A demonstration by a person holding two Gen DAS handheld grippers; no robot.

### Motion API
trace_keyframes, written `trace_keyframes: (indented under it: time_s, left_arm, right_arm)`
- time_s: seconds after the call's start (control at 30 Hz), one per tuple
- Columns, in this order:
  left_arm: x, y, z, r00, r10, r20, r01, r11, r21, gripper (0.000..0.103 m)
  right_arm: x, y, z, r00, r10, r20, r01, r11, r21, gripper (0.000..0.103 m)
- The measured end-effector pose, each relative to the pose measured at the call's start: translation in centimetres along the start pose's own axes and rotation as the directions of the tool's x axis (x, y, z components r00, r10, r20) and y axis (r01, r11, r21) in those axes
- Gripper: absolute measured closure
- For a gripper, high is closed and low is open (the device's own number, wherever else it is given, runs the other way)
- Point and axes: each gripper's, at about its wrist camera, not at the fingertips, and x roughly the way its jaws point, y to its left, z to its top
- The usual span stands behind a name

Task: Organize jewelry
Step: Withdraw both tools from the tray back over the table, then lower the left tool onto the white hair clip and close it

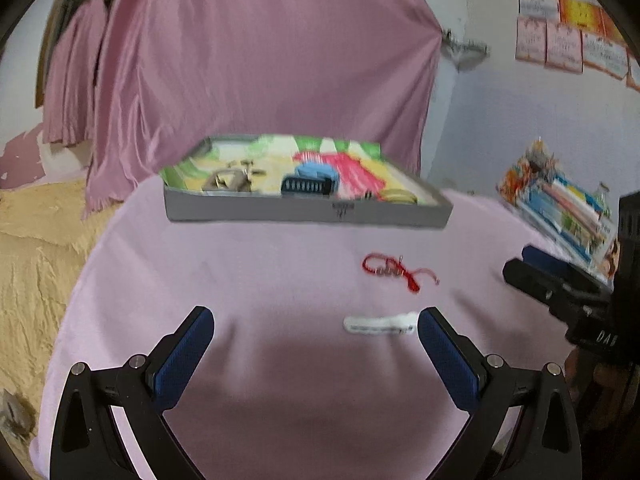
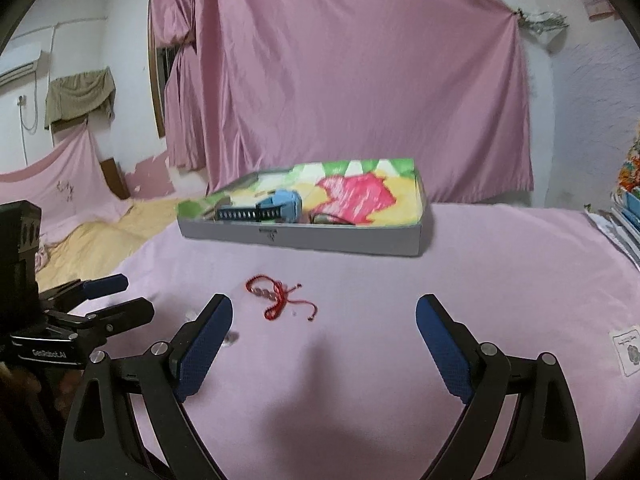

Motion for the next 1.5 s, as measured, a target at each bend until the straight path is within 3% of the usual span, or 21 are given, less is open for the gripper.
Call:
trace_keyframes:
  time_s: [0.3, 0.53, 0.73, 0.83, 0.97, 1.27, 1.4, 1.47, 1.5]
  left_arm:
    - [2.2, -1.6, 0.0, 0.991, -0.002, -0.134, 0.017, 0.993, 0.114, 0.001]
    - [3.8, -2.3, 0.8, 0.982, 0.044, -0.185, -0.009, 0.983, 0.182, 0.001]
    - [4.5, -2.9, 0.8, 0.976, 0.033, -0.214, 0.014, 0.976, 0.217, 0.005]
    - [4.8, -3.2, 0.7, 0.974, 0.014, -0.226, 0.040, 0.972, 0.233, 0.014]
    - [4.8, -3.5, 0.9, 0.974, -0.009, -0.226, 0.066, 0.967, 0.247, 0.027]
    - [4.8, -4.5, 1.2, 0.967, -0.080, -0.240, 0.150, 0.945, 0.289, 0.061]
    - [4.9, -4.7, 1.2, 0.966, -0.087, -0.242, 0.157, 0.944, 0.289, 0.064]
    - [5.0, -4.4, 1.3, 0.970, -0.070, -0.232, 0.135, 0.951, 0.277, 0.085]
    - [5.1, -4.2, 1.5, 0.970, -0.065, -0.235, 0.127, 0.958, 0.257, 0.089]
  right_arm:
    - [1.9, -0.5, 0.0, 0.990, 0.013, -0.141, -0.015, 1.000, -0.014, 0.013]
    - [3.4, -1.2, 0.1, 0.973, 0.029, -0.228, -0.036, 0.999, -0.024, 0.013]
    - [4.7, -1.3, 0.2, 0.958, 0.038, -0.284, -0.052, 0.998, -0.042, 0.017]
    - [5.0, -1.2, 0.2, 0.953, 0.043, -0.300, -0.061, 0.997, -0.053, 0.021]
    - [5.5, -1.0, 0.3, 0.945, 0.066, -0.319, -0.087, 0.995, -0.054, 0.038]
    - [6.7, 0.5, 0.8, 0.928, 0.102, -0.358, -0.148, 0.983, -0.105, 0.051]
    - [7.2, 1.0, 1.1, 0.925, 0.110, -0.365, -0.167, 0.978, -0.127, 0.056]
    - [7.5, 1.3, 1.2, 0.923, 0.116, -0.366, -0.176, 0.975, -0.133, 0.056]
    - [7.6, 1.4, 1.3, 0.922, 0.120, -0.367, -0.180, 0.975, -0.134, 0.056]
